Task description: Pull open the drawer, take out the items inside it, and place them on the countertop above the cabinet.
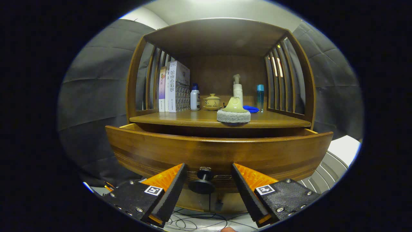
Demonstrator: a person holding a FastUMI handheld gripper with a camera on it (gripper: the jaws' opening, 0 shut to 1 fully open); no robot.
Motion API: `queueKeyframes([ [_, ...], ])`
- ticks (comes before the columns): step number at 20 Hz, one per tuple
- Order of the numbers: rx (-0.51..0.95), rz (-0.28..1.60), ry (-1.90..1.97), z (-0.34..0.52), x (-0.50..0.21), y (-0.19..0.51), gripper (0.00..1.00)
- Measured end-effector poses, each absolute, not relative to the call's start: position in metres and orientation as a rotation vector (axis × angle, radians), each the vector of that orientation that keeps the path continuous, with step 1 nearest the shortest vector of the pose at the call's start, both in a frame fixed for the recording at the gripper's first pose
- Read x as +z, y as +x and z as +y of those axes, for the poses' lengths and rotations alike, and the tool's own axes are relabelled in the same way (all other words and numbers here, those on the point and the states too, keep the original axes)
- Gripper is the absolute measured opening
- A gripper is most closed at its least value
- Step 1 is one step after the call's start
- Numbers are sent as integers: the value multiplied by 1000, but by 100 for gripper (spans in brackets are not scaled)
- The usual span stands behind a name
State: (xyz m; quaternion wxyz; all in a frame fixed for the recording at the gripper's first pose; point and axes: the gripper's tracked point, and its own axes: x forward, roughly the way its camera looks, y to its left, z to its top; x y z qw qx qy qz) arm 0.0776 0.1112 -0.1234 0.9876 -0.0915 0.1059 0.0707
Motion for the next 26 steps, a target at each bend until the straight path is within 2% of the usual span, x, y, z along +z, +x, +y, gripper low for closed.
queueKeyframes([
  [19, 47, 214, -198, 110, -130, 146, 89],
  [26, 32, 210, -223, 113, -132, 148, 91],
])
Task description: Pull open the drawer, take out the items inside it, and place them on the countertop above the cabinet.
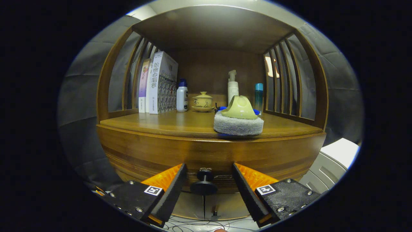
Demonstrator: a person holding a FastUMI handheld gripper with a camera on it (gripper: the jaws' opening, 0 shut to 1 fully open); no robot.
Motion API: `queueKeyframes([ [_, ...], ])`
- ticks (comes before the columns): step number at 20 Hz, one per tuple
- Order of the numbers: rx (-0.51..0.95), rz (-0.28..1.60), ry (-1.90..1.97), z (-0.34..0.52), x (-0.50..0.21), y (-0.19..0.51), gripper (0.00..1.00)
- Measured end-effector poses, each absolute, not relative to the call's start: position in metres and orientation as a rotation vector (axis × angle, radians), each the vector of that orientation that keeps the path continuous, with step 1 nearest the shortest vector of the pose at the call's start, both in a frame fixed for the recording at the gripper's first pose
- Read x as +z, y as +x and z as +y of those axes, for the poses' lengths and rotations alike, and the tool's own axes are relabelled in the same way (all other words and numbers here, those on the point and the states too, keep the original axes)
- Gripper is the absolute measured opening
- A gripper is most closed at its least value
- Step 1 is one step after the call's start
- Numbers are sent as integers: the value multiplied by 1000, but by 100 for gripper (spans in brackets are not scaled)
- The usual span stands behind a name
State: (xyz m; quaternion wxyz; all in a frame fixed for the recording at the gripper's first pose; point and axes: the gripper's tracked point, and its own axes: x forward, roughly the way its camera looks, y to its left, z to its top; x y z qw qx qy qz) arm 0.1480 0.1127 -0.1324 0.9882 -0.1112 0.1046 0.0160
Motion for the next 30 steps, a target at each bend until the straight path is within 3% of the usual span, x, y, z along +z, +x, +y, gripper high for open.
queueKeyframes([
  [8, 128, 103, -227, 106, -70, 102, 93],
  [19, 130, -36, -150, 72, 25, 35, 93],
  [30, 80, -52, -113, 38, 25, -8, 93],
])
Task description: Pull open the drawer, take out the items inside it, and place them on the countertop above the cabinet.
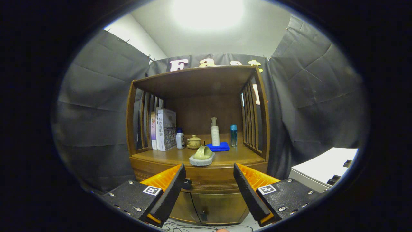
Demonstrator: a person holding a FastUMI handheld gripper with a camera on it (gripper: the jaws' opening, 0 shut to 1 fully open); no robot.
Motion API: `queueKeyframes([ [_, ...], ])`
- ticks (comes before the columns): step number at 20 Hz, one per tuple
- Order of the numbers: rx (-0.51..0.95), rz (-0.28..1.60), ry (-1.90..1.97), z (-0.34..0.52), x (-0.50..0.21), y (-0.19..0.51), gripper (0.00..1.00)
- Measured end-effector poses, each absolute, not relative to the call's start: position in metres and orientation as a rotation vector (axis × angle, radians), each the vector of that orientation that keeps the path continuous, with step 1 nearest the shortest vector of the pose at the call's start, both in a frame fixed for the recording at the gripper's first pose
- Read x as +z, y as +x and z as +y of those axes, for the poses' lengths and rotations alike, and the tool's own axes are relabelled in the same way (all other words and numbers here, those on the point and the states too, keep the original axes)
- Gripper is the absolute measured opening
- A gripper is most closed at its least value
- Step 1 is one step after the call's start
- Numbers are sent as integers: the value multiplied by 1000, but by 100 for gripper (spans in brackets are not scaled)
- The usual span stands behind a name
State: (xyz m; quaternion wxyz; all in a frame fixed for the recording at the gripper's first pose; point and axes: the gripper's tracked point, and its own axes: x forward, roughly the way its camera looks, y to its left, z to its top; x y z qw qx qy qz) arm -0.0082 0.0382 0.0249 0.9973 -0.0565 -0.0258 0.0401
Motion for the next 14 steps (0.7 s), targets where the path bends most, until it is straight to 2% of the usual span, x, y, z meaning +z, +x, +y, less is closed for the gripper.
queueKeyframes([
  [14, 82, -8, -106, 35, 4, -15, 93],
])
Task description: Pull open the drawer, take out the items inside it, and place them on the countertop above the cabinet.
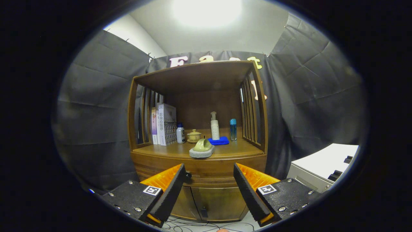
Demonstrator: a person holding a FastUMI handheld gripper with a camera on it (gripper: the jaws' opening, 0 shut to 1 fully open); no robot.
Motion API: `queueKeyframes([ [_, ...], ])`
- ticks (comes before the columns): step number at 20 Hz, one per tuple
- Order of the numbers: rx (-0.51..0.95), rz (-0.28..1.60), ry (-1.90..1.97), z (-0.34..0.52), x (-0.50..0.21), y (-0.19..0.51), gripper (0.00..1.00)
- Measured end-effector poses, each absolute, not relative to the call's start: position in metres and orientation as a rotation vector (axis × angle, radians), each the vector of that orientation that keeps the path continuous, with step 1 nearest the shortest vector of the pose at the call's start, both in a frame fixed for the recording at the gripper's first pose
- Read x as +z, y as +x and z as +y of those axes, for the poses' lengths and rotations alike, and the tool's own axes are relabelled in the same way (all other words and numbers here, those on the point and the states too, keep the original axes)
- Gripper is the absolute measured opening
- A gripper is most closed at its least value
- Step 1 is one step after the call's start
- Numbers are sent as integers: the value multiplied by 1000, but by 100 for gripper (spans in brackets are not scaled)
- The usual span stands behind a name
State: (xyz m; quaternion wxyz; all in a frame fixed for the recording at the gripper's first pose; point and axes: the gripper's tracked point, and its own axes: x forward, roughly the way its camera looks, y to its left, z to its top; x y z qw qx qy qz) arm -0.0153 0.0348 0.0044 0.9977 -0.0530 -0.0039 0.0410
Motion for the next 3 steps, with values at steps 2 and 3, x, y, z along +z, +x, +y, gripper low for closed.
queueKeyframes([
  [2, 82, -3, -103, 35, 3, -14, 93],
  [3, 81, -1, -102, 35, 3, -14, 93],
])
